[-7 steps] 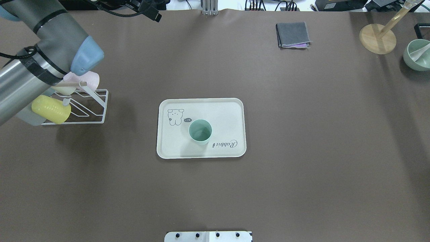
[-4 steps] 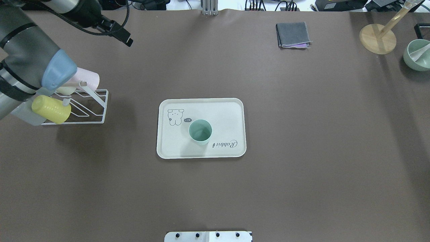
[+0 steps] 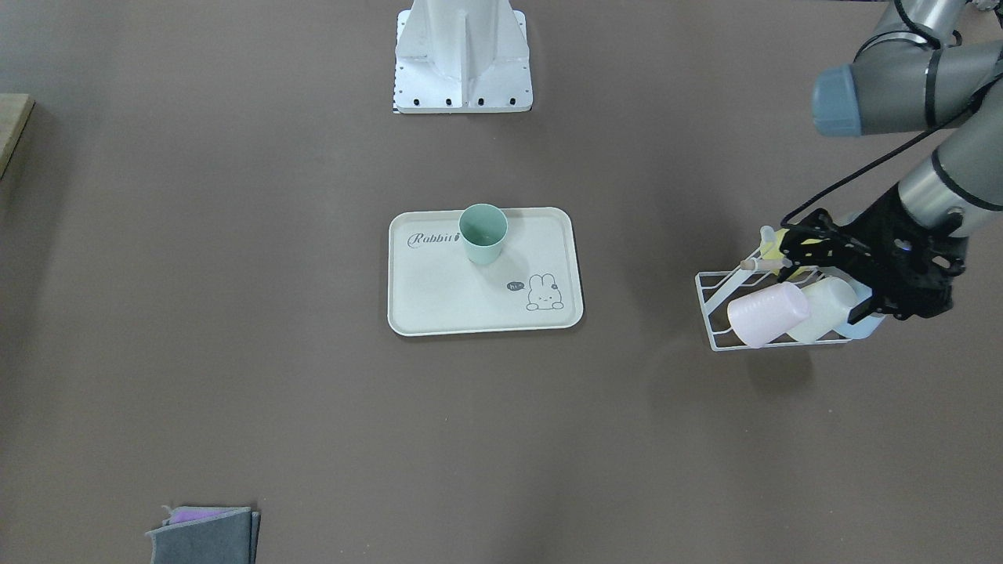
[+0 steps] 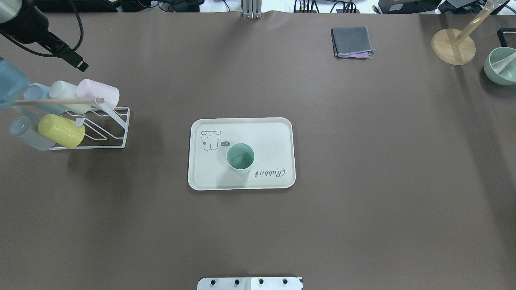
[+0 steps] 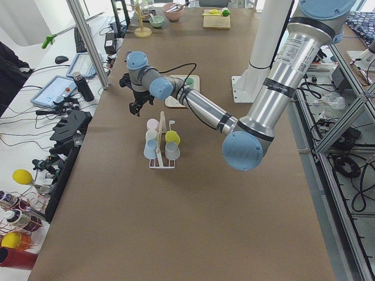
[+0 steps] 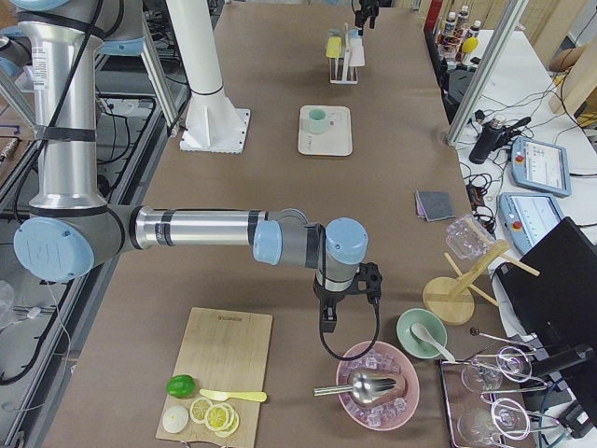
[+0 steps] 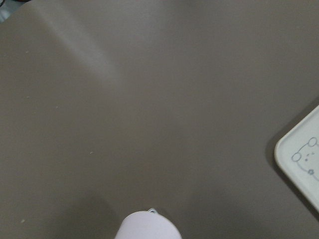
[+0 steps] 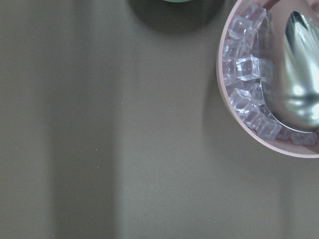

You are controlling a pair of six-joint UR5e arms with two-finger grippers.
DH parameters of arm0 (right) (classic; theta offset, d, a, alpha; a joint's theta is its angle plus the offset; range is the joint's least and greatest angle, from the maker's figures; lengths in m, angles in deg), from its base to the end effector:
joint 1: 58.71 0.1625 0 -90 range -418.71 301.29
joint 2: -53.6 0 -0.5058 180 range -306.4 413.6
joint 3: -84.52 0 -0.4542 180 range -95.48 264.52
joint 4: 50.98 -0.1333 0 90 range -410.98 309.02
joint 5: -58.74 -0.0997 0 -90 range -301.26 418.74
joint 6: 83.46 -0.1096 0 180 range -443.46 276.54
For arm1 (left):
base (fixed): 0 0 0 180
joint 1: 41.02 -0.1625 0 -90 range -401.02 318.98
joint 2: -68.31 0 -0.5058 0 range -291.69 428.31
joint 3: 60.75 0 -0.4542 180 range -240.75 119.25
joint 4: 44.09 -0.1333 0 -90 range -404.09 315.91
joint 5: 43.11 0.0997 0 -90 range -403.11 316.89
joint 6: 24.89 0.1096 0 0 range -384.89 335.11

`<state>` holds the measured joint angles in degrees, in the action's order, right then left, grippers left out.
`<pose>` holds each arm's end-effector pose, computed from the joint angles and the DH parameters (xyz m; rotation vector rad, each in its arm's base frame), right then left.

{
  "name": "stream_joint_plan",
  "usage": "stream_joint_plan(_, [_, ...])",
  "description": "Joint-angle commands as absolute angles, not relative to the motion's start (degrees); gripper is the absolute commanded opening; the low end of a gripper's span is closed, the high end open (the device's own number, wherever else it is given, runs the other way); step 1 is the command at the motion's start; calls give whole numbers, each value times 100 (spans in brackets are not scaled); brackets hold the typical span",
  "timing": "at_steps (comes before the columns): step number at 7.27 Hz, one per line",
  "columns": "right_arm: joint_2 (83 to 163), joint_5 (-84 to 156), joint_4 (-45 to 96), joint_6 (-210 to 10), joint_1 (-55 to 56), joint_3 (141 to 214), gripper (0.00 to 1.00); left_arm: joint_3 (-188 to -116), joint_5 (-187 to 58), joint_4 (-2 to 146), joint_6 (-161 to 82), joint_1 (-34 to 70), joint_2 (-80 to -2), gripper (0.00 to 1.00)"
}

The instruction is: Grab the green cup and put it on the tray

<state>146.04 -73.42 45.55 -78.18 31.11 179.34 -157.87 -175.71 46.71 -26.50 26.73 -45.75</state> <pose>0.0581 -0.5260 0.7372 -0.0363 -0.7380 -0.0643 0.2187 -0.6907 0.4048 0.3751 0.8275 0.5428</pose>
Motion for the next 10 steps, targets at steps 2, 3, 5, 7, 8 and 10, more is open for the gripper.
stream_joint_plan(2, [14606, -7344, 4553, -7819, 3111, 17927, 100, -15883, -17573, 2909, -1742, 3681, -4341, 98])
stream_joint_plan(3, [14606, -7344, 4553, -7819, 3111, 17927, 100, -15918, -17574, 2311, -1655, 4120, -4253, 98])
stream_joint_plan(5, [14606, -7344, 4553, -7819, 3111, 17918, 100, -15910, -17521, 2103, -1110, 4693, -3720, 98])
stream_joint_plan(7, [14607, -7344, 4553, -7819, 3111, 17918, 100, -15893, -17583, 2199, -778, 5065, -2824, 98])
stream_joint_plan(8, [14615, -7344, 4553, -7819, 3111, 17918, 100, -15770, -17574, 2391, -201, 5039, -2646, 98])
stream_joint_plan(10, [14615, -7344, 4553, -7819, 3111, 17918, 100, -15420, -17583, 2612, -212, 5021, -2477, 98])
